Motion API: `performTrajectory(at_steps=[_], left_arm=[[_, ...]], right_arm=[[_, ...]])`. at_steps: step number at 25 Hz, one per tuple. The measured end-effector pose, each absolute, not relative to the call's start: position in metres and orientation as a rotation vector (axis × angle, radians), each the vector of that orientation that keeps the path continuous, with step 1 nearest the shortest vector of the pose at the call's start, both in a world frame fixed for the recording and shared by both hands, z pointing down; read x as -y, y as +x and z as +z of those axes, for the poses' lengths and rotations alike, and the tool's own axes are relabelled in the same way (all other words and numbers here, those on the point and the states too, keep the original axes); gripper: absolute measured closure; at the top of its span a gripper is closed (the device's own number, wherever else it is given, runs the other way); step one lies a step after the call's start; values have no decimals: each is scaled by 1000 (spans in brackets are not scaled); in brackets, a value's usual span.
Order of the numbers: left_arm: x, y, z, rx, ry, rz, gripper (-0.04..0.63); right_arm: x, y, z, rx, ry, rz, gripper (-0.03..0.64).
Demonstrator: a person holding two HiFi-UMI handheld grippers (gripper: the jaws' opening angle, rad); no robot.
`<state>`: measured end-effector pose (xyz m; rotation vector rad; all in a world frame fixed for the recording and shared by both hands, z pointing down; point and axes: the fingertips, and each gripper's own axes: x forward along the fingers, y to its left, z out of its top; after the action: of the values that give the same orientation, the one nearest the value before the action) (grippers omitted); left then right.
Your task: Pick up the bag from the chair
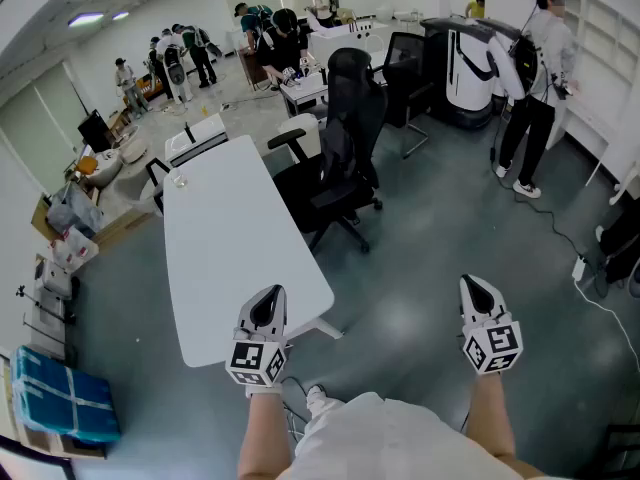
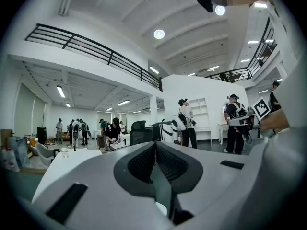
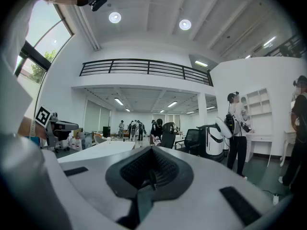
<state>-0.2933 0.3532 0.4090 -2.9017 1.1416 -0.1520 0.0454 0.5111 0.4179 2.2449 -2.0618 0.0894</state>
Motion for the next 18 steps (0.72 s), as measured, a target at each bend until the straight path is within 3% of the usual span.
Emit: performTrajectory(at_steps=[18], left_arm=[[-360, -289, 419, -1111, -2940, -177, 568]], right_arm=[[-515, 46, 424, 2138, 2209, 119, 598]])
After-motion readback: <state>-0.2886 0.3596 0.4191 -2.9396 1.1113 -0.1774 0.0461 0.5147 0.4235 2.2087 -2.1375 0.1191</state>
